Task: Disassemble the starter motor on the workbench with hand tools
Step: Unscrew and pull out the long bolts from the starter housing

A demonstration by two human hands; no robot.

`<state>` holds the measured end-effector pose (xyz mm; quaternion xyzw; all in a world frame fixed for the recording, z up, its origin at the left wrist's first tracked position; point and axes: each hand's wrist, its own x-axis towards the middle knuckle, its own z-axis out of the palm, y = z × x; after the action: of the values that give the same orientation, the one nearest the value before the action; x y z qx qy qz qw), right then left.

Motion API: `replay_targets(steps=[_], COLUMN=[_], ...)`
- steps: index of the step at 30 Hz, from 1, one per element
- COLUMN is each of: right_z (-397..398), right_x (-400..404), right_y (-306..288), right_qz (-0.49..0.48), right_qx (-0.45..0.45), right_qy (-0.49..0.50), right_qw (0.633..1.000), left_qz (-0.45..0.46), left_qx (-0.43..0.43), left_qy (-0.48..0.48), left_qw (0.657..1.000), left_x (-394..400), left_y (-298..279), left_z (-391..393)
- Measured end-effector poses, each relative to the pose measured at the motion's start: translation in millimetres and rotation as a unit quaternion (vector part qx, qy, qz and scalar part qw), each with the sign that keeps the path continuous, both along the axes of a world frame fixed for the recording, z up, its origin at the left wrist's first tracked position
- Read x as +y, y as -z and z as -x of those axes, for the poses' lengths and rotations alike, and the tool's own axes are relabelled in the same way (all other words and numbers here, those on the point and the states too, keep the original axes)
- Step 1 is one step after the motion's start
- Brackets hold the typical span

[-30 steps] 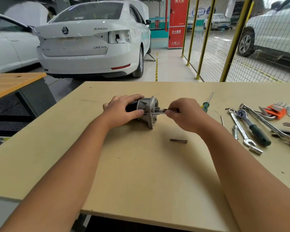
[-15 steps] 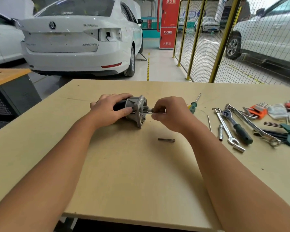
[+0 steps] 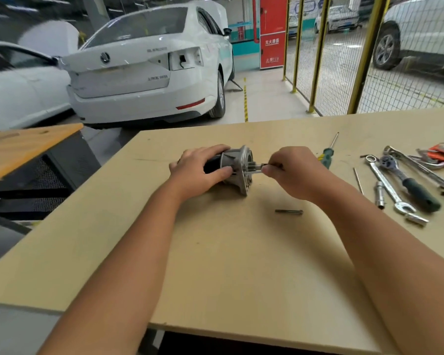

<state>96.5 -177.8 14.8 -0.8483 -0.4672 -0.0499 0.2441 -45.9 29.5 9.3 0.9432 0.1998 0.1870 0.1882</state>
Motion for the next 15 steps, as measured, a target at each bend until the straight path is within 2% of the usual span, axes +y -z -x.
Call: replay_targets(steps=[15], right_z=[4.3], right_x=[-3.1], right_y=[-1.1], right_qz=[-0.026], right_qx=[0.014], right_qy=[-0.030], right_qw=[0.999], left_qz=[0.019], left_qx=[-0.007], left_qy=[-0.001], left_qw=[1.000], left_x=[0.4], left_y=[0.5], left_z=[-1.2])
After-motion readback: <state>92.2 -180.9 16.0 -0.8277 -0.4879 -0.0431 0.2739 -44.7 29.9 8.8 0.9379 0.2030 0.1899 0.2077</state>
